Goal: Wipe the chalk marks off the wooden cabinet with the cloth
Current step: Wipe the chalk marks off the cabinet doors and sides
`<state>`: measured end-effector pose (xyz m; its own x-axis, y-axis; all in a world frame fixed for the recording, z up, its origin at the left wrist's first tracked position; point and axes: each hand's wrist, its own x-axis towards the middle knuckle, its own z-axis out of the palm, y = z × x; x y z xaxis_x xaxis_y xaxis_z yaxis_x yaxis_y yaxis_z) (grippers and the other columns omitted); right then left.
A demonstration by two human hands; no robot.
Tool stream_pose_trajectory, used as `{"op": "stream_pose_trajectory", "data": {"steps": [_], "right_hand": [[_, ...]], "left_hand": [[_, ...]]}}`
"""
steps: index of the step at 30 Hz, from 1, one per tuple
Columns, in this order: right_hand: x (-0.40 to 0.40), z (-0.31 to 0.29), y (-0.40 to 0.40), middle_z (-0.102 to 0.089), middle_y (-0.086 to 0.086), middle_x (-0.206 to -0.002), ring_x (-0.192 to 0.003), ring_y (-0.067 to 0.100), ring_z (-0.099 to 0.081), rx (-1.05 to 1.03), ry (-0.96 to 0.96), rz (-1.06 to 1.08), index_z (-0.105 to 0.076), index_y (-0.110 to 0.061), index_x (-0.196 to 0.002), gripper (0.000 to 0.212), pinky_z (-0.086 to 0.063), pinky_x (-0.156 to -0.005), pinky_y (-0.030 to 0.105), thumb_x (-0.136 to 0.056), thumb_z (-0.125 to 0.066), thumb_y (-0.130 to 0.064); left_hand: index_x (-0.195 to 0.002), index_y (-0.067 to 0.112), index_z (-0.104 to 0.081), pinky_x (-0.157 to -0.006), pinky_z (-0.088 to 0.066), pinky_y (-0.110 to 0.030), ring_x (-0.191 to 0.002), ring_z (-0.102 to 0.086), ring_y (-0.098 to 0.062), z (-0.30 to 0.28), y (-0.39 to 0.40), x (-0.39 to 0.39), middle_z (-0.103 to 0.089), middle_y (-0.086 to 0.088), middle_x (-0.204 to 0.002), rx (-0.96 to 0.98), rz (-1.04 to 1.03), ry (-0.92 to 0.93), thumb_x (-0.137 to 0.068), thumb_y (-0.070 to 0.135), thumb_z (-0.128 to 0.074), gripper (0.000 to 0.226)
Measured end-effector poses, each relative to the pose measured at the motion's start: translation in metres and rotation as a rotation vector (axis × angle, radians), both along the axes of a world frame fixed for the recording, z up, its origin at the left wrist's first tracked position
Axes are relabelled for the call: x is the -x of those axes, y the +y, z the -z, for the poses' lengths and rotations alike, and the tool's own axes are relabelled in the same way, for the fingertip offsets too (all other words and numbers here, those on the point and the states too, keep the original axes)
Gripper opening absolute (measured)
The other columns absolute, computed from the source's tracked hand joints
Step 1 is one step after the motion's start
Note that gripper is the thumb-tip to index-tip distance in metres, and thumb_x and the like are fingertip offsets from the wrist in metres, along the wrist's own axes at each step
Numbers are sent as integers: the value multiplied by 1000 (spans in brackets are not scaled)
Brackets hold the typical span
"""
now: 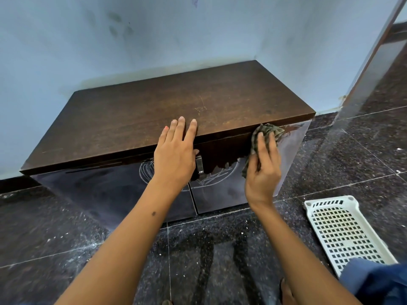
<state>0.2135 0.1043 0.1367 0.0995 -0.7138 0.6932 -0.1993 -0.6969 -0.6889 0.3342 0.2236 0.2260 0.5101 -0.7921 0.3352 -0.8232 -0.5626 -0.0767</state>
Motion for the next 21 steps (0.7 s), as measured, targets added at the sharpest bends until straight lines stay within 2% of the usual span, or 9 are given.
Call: {"op": "stream_pose_trajectory", "data": {"steps": [3,5,9,11,13,16,17,19,21], "right_hand": [[-2,8,12,-48,21,-136,-122,36,-48,70,117,-83,-52,-1,-130,43,-41,-104,44,-88,-57,8],[6,14,9,-50,22,-133,-120,37,-49,88,174,-118,-55,1,-126,42,-42,-102,45,-86,-58,11],[10,1,2,-43,14,-140,-128,26,-41,-95,17,-50,-53,0,-129,39,-35,-108,34,-90,-53,6],[2,-9,4,-40,16,-144,-132,22,-37,-131,-27,-14,-50,-2,-132,40,-32,-109,28,-92,-53,1],[-2,-12,10,-37,16,-146,-133,23,-36,-110,4,-53,-47,-3,-135,42,-31,-110,30,-93,-52,0],[4,4,20,-40,17,-143,-130,32,-41,-16,149,-159,-49,1,-132,44,-34,-109,41,-89,-54,9],[8,9,19,-39,15,-143,-131,32,-41,-49,153,-174,-49,1,-132,44,-33,-110,41,-89,-54,10],[13,8,11,-35,8,-145,-135,27,-36,-198,71,-115,-48,-1,-133,43,-30,-112,41,-91,-52,7],[13,-3,-1,-36,9,-147,-137,25,-35,-251,-15,-6,-46,-4,-135,43,-30,-113,38,-93,-51,1]], "left_hand": [[-151,13,-10,-117,-6,-39,-145,-11,-29,-1,-3,3,-14,-15,-157,-26,-30,-5,-98,36,-42,66],[-151,11,-8,-117,-5,-40,-145,-9,-31,-1,-3,6,-12,-17,-157,-48,-44,-10,-99,37,-40,66],[-150,6,-9,-117,-5,-41,-145,-8,-33,-3,-4,11,-11,-20,-156,-53,-61,7,-100,42,-33,66],[-149,3,-11,-118,-5,-41,-145,-9,-34,-5,-7,16,-12,-21,-156,-46,-66,26,-100,44,-28,66],[-148,1,-11,-118,-4,-40,-145,-8,-33,-6,-11,21,-11,-22,-156,-41,-58,45,-101,43,-22,64],[-148,0,-11,-118,-3,-39,-145,-8,-32,-7,-14,24,-11,-22,-156,-35,-52,66,-101,40,-16,62],[-148,0,-12,-119,-3,-39,-145,-8,-31,-7,-14,24,-11,-21,-156,-34,-50,73,-101,40,-15,62],[-148,0,-12,-119,-3,-38,-145,-8,-31,-8,-15,25,-11,-21,-156,-33,-41,83,-101,40,-13,62],[-148,0,-11,-119,-3,-38,-145,-7,-31,-9,-16,27,-11,-20,-156,-35,-26,88,-101,39,-13,62]]}}
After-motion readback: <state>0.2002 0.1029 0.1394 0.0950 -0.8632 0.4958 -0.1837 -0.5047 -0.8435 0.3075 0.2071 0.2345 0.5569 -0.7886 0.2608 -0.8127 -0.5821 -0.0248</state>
